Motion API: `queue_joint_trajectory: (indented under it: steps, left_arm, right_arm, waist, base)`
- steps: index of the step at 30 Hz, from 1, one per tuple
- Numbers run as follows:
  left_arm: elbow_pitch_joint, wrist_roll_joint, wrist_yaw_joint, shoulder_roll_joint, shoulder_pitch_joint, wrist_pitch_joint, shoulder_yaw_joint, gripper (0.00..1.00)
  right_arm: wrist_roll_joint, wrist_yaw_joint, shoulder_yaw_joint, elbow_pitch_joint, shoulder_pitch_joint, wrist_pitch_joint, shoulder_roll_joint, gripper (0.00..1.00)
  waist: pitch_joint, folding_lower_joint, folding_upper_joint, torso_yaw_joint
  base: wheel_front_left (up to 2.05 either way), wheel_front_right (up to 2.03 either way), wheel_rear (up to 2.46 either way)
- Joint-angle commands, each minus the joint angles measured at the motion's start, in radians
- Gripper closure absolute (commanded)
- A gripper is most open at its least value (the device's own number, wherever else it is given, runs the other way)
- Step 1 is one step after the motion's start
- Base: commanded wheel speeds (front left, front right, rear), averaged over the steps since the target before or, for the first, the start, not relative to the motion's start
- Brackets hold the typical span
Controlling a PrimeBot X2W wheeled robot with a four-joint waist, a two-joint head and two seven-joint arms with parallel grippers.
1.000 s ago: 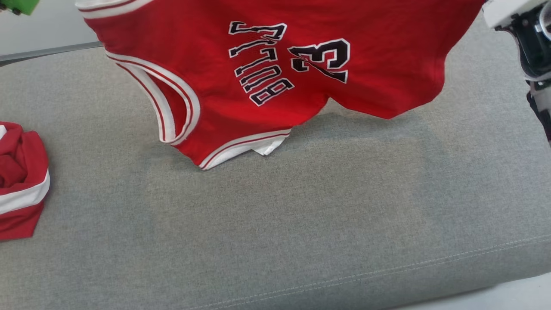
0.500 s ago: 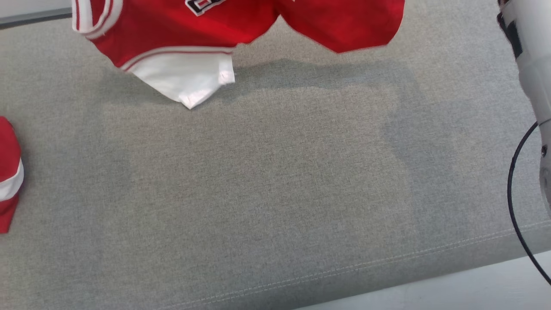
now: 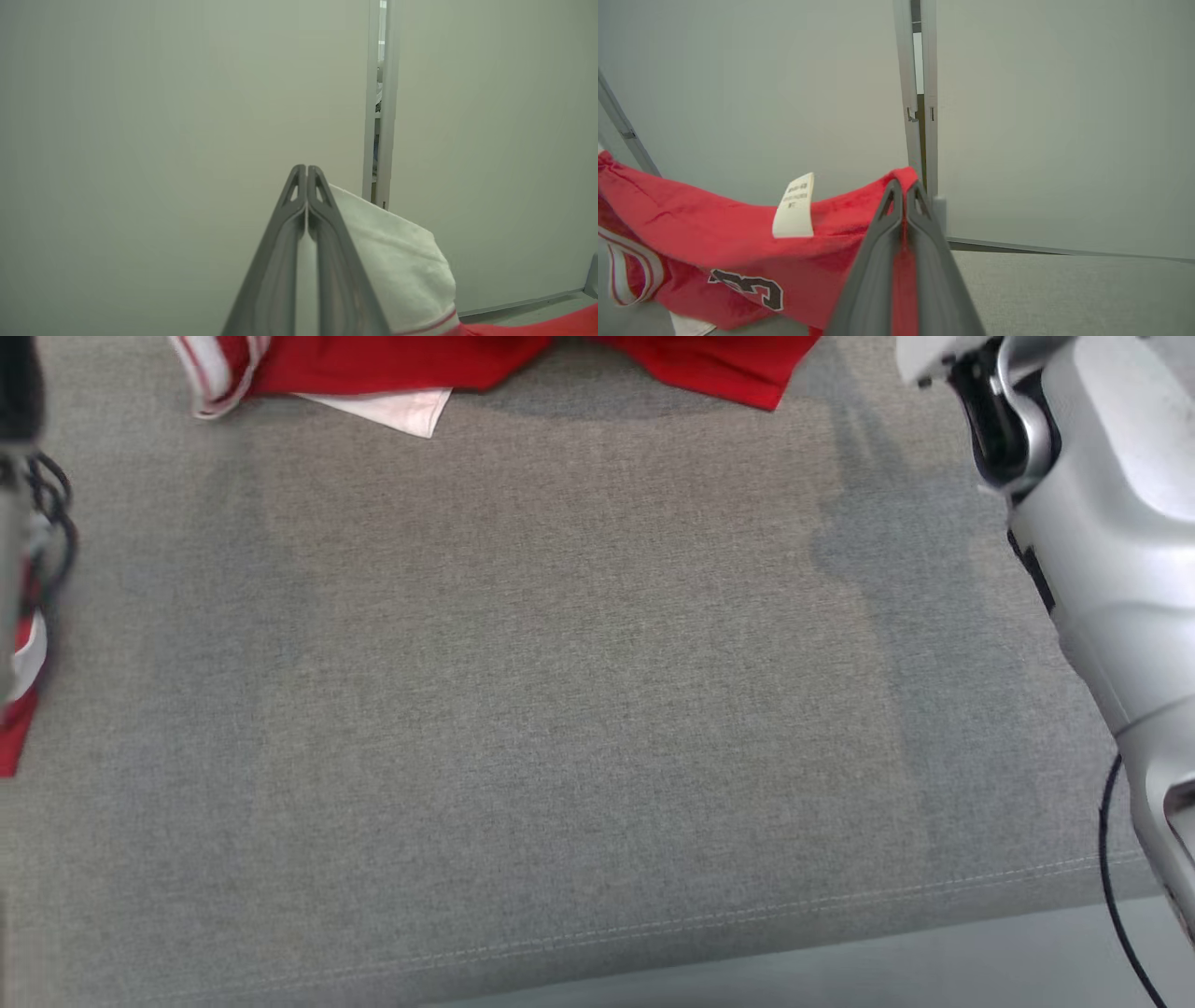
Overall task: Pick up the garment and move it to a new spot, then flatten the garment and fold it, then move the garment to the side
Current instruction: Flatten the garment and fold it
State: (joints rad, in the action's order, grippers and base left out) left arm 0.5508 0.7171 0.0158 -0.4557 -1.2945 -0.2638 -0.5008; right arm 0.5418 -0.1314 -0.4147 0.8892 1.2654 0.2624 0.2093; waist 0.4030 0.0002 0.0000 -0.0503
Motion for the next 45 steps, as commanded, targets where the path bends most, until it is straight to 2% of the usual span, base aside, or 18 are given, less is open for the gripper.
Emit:
queue_joint_trajectory:
  steps: [1, 3, 5, 10, 14, 20, 23, 31, 40, 45]
  left_arm:
    - [-0.081, -0.018, 0.015, 0.016, 0.143, -0.001, 0.059, 1.00]
    - [-0.165, -0.043, 0.027, 0.035, 0.268, -0.001, 0.093, 1.00]
    - [-0.205, -0.067, 0.033, 0.035, 0.327, -0.001, 0.100, 1.00]
    - [-0.373, -0.139, 0.064, 0.072, 0.609, -0.001, 0.122, 1.00]
    - [-0.449, -0.162, 0.087, 0.096, 0.809, -0.001, 0.145, 1.00]
    - [-0.487, -0.142, 0.103, 0.111, 1.064, 0.000, 0.156, 1.00]
    - [-0.513, -0.117, 0.110, 0.110, 1.150, 0.021, 0.146, 1.00]
    - [-0.620, -0.059, 0.148, 0.067, 1.333, 0.161, 0.115, 1.00]
    - [-0.749, 0.006, 0.191, 0.016, 1.481, 0.306, 0.095, 1.00]
    - [-0.783, 0.029, 0.206, 0.005, 1.521, 0.353, 0.086, 1.00]
  right_arm:
    - [0.071, 0.001, -0.039, -0.048, -0.074, 0.002, 0.034, 1.00]
    - [0.131, 0.001, -0.071, -0.102, -0.135, 0.002, 0.071, 1.00]
    - [0.152, 0.001, -0.093, -0.127, -0.165, 0.002, 0.089, 1.00]
    - [0.253, 0.001, -0.092, -0.246, -0.324, 0.002, 0.156, 1.00]
    - [0.293, 0.001, -0.076, -0.310, -0.478, 0.002, 0.167, 1.00]
    - [0.306, 0.001, -0.062, -0.353, -0.705, 0.002, 0.144, 1.00]
    - [0.299, 0.001, -0.048, -0.365, -0.803, 0.002, 0.133, 1.00]
    - [0.282, 0.001, 0.036, -0.380, -1.018, 0.002, 0.120, 1.00]
    - [0.278, 0.001, 0.082, -0.399, -1.177, -0.001, 0.136, 1.00]
    - [0.246, 0.001, 0.108, -0.425, -1.238, -0.025, 0.147, 1.00]
  waist:
    - [0.009, -0.0002, 0.0000, 0.029]
    - [0.006, -0.0002, 0.0000, 0.037]
    - [0.007, -0.0002, 0.0000, 0.038]
    - [-0.018, -0.0002, 0.0000, 0.048]
    - [-0.058, -0.0002, 0.0000, 0.044]
    - [-0.145, -0.0002, 0.0000, 0.023]
    - [-0.173, -0.0002, 0.0000, 0.021]
    - [-0.254, -0.0002, 0.0000, 0.025]
    - [-0.323, -0.0002, 0.0000, 0.070]
    - [-0.341, -0.0002, 0.0000, 0.094]
  base:
    - [0.00, 0.00, 0.00]
    - [0.00, 0.00, 0.00]
    - [0.00, 0.00, 0.00]
    - [0.00, 0.00, 0.00]
    - [0.00, 0.00, 0.00]
    - [0.00, 0.00, 0.00]
    - [0.00, 0.00, 0.00]
    - [0.00, 0.00, 0.00]
    - [0.00, 0.00, 0.00]
    - [0.00, 0.00, 0.00]
